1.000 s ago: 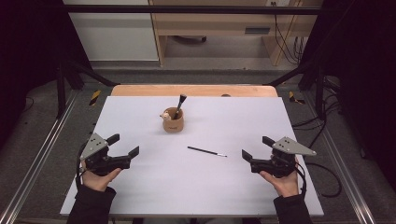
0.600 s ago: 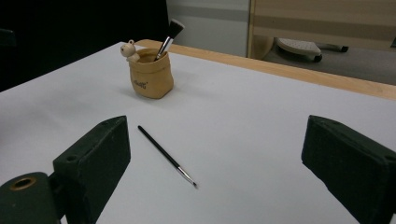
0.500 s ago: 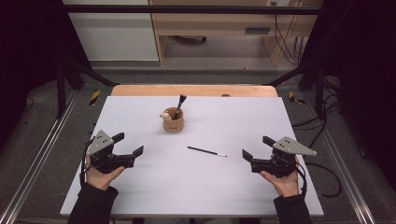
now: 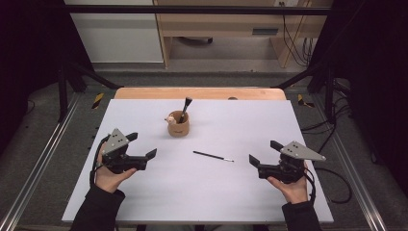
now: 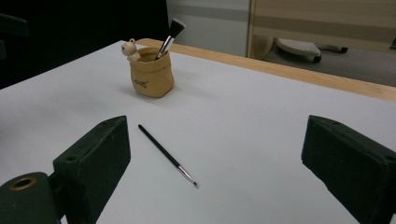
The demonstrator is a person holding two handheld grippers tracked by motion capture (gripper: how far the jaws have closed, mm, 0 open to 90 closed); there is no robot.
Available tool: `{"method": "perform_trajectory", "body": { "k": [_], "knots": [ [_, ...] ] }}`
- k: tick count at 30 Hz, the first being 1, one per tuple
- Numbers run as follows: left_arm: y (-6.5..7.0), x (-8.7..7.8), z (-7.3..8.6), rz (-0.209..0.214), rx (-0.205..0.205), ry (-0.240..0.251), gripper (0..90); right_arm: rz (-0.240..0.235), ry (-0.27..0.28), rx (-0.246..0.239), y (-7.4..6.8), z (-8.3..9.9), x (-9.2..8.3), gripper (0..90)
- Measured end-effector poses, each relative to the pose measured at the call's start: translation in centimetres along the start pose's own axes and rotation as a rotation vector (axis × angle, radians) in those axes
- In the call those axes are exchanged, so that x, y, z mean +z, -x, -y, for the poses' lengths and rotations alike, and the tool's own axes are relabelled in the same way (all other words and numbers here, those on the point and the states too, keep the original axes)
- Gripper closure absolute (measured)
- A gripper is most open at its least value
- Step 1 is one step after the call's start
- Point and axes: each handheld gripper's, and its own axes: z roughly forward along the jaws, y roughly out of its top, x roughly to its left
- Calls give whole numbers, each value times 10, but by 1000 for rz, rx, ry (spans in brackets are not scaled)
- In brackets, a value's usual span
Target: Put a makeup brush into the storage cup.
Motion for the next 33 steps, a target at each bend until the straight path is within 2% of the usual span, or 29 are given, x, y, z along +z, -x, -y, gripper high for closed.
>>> {"method": "perform_trajectory", "body": {
  "k": [9,16,27,33],
  "knots": [
    [13,19,-14,47,57,-45,103,-1,1,-2,-1,0,-1,86],
    [21,36,-21,73,73,-73,107,-3,-1,-3,-2,-1,0,86],
    [35,67,-30,111,128,-140,113,-4,1,-5,-2,-1,-1,86],
    [45,82,-32,146,153,-163,116,-2,-2,-5,-3,0,0,87]
  ]
}}
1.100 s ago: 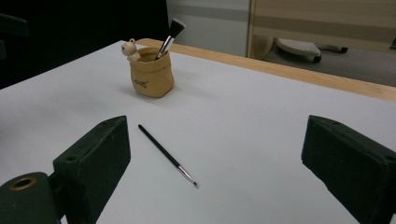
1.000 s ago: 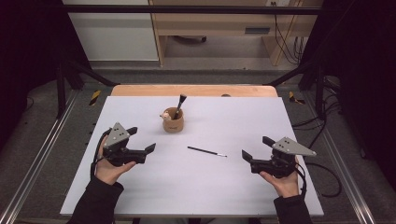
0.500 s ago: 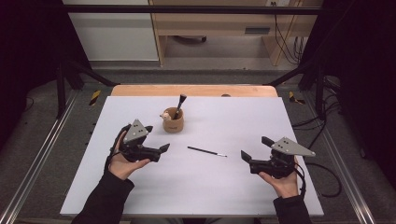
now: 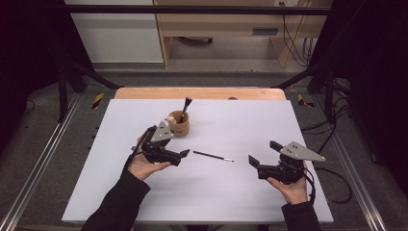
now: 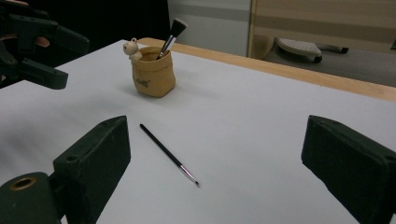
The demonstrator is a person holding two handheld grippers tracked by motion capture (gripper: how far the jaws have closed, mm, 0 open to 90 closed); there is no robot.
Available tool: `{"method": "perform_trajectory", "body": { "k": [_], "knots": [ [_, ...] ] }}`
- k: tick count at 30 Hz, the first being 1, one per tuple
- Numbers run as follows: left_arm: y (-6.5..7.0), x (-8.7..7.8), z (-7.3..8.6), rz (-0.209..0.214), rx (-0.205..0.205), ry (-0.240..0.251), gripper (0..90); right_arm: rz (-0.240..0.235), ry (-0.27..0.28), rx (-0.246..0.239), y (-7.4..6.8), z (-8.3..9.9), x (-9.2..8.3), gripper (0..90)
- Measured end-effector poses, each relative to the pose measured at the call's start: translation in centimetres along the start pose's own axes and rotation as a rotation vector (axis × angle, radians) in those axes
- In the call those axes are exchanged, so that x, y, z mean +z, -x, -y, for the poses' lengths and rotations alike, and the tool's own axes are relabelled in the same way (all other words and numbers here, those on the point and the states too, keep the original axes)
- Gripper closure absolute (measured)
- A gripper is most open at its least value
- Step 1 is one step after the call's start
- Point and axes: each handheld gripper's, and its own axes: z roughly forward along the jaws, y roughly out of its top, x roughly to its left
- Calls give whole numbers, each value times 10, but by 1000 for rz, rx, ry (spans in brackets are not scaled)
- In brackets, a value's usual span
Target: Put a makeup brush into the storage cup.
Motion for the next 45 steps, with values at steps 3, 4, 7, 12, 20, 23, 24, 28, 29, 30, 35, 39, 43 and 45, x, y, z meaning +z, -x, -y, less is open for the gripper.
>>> {"method": "perform_trajectory", "body": {
  "k": [3,4,7,12,20,23,24,28,29,30,35,39,43,45],
  "knots": [
    [2,7,-2,7,14,-17,117,-4,-2,-3,-1,0,1,86],
    [2,8,-3,8,13,-16,117,-4,-2,-3,-1,0,1,86],
    [2,13,-4,16,11,-21,120,-4,-1,-1,0,0,1,87],
    [4,24,-5,36,20,-40,124,-2,-6,-1,0,1,2,87],
    [7,42,-11,59,47,-87,126,-5,-7,-1,0,1,2,86],
    [9,48,-14,68,79,-116,126,-6,-5,1,0,1,2,86],
    [9,49,-14,71,85,-123,126,-7,-4,2,0,1,2,87],
    [11,55,-16,86,89,-135,127,-9,-6,1,0,1,2,86],
    [11,57,-16,87,89,-137,127,-9,-6,1,0,1,2,86],
    [12,59,-16,88,86,-139,127,-9,-6,0,0,1,2,86],
    [12,67,-14,105,98,-170,132,-9,-2,1,0,1,2,86],
    [12,73,-13,110,102,-185,144,-9,-6,1,0,1,2,86],
    [12,79,-15,115,122,-221,151,-12,-9,-1,0,1,3,86],
    [13,84,-17,115,135,-231,157,-10,-8,-1,0,1,3,86]
  ]
}}
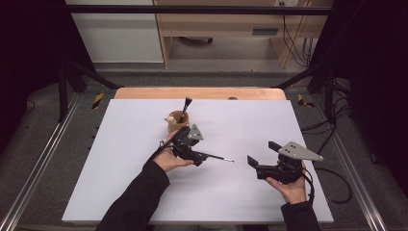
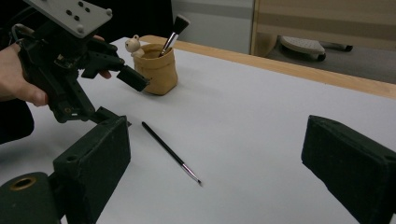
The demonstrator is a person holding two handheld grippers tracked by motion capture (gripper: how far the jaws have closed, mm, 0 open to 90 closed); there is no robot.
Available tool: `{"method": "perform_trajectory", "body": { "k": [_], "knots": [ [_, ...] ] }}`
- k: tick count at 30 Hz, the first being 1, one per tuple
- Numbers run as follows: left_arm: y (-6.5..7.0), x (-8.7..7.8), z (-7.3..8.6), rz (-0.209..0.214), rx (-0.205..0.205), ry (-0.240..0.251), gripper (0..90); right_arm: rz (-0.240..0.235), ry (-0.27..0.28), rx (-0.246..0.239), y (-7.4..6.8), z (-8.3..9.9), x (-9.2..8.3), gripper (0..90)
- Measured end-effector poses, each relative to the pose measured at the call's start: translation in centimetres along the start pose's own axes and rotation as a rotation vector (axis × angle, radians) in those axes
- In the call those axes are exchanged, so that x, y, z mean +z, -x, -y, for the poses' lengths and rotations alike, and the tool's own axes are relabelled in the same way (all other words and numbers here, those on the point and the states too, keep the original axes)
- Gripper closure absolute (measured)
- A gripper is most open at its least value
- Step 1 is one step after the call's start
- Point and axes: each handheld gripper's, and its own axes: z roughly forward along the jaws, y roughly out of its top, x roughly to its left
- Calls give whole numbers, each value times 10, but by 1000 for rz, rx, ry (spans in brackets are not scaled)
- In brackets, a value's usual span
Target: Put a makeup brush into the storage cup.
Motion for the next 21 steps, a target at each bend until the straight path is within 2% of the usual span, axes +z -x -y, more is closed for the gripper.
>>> {"method": "perform_trajectory", "body": {
  "k": [8,9,13,21],
  "knots": [
    [0,17,-5,-1,10,-23,233,-3,3,1,0,-1,0,86],
    [0,21,-4,-2,1,-24,242,-3,3,1,0,0,0,86],
    [-2,27,-1,16,4,-55,271,-5,4,0,0,-1,0,86],
    [-1,38,1,36,-5,-64,374,-7,1,-2,-1,0,1,86]
  ]
}}
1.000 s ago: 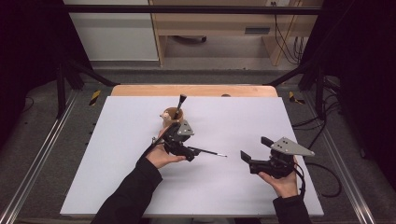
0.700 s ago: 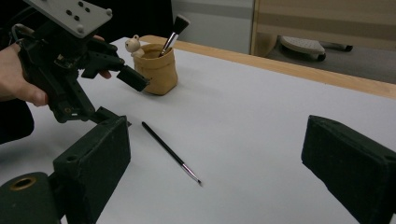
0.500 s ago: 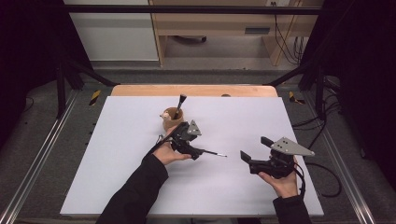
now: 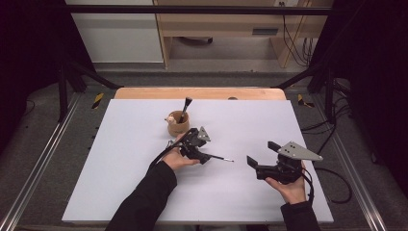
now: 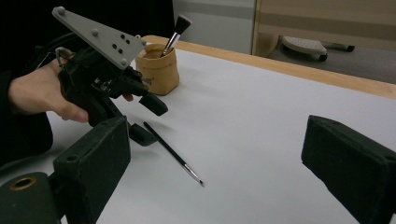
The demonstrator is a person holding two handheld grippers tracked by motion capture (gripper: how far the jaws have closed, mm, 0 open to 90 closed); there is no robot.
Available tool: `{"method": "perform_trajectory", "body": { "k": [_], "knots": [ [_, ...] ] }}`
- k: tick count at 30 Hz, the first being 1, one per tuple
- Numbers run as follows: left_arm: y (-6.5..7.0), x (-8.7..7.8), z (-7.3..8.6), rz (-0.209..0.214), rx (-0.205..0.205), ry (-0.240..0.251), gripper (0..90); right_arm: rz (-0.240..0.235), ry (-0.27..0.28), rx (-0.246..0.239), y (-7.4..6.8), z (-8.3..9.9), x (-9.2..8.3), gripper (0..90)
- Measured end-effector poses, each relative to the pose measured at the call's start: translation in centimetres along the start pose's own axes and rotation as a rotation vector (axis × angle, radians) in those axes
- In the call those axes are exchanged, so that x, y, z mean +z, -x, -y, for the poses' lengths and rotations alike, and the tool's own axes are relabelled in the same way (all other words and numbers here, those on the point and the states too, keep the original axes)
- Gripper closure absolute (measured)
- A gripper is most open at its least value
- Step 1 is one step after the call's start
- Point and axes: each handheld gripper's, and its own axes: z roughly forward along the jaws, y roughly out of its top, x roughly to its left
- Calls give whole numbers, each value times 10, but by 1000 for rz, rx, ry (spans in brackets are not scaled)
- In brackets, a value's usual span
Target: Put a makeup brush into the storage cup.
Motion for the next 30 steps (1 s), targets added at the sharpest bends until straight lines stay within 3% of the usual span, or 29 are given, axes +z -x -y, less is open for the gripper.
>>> {"method": "perform_trajectory", "body": {
  "k": [4,14,30],
  "knots": [
    [3,5,0,9,14,-14,430,0,-2,0,-1,0,0,86],
    [1,9,1,64,-36,-35,571,-2,-6,-3,-1,0,1,87],
    [9,3,0,61,-18,-96,777,0,-9,-4,-2,0,2,87]
  ]
}}
